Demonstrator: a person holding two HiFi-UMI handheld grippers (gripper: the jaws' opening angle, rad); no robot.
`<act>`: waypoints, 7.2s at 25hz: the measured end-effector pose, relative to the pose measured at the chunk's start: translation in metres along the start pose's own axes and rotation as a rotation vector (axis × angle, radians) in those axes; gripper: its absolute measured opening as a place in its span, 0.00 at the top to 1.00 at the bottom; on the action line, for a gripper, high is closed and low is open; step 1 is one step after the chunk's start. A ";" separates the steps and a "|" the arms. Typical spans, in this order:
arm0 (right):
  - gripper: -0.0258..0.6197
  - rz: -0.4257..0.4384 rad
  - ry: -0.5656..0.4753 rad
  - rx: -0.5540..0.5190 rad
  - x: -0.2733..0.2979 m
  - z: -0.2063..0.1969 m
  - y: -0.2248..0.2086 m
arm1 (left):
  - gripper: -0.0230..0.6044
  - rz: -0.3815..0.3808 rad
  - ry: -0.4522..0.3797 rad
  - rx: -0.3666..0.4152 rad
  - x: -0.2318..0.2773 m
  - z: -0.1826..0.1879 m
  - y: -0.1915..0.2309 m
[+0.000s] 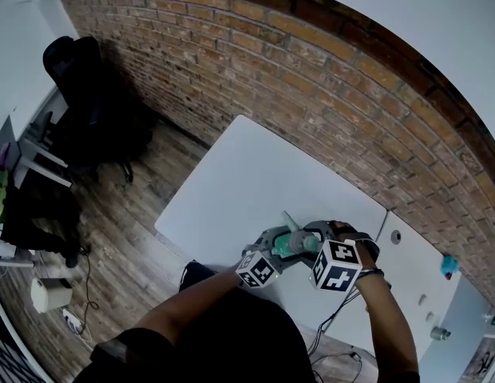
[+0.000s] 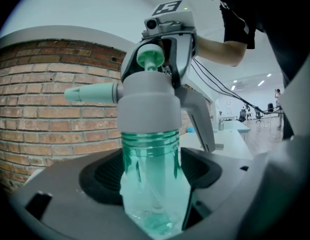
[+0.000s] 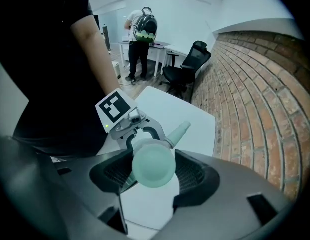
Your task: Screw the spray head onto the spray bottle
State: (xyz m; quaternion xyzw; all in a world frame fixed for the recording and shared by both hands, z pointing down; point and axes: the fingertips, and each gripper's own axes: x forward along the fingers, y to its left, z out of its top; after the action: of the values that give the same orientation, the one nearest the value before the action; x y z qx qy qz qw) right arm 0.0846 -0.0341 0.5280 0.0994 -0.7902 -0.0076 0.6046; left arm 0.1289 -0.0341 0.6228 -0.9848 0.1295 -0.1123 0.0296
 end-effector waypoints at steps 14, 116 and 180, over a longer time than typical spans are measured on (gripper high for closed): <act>0.57 -0.025 -0.116 0.388 0.002 0.000 -0.008 | 0.42 -0.003 -0.005 0.003 0.000 0.001 -0.001; 0.56 -0.130 -0.326 0.025 -0.071 0.003 -0.015 | 0.42 -0.009 0.026 0.007 -0.027 -0.005 0.004; 0.95 -1.148 -0.989 0.868 -0.218 0.069 0.406 | 0.96 0.348 -0.214 -0.195 -0.364 0.146 -0.251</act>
State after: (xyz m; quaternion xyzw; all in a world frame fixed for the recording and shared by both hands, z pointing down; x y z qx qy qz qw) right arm 0.0133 0.3922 0.3552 0.6891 -0.7228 -0.0514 0.0038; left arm -0.1176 0.3073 0.4250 -0.9520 0.3039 0.0127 -0.0333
